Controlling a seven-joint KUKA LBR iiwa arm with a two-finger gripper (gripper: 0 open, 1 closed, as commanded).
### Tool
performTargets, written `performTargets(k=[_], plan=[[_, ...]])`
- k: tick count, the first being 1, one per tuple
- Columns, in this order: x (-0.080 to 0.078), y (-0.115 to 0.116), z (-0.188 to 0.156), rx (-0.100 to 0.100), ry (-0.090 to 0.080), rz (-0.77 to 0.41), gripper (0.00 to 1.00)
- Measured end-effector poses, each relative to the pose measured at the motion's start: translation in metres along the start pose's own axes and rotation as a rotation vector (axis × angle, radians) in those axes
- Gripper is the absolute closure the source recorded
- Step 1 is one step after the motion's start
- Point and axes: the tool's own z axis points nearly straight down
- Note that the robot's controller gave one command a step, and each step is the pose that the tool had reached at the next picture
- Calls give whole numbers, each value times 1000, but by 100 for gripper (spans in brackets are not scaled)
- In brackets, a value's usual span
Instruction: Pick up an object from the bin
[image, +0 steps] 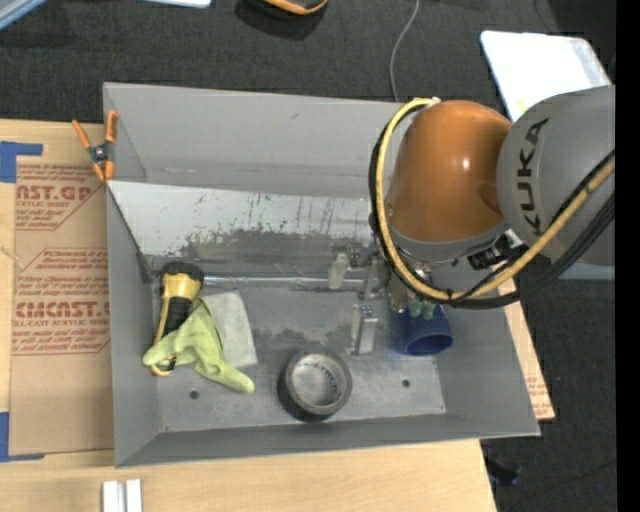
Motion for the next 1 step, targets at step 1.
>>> performTargets(k=[1], plan=[[-2, 0, -5, -1, -8, 1, 0]])
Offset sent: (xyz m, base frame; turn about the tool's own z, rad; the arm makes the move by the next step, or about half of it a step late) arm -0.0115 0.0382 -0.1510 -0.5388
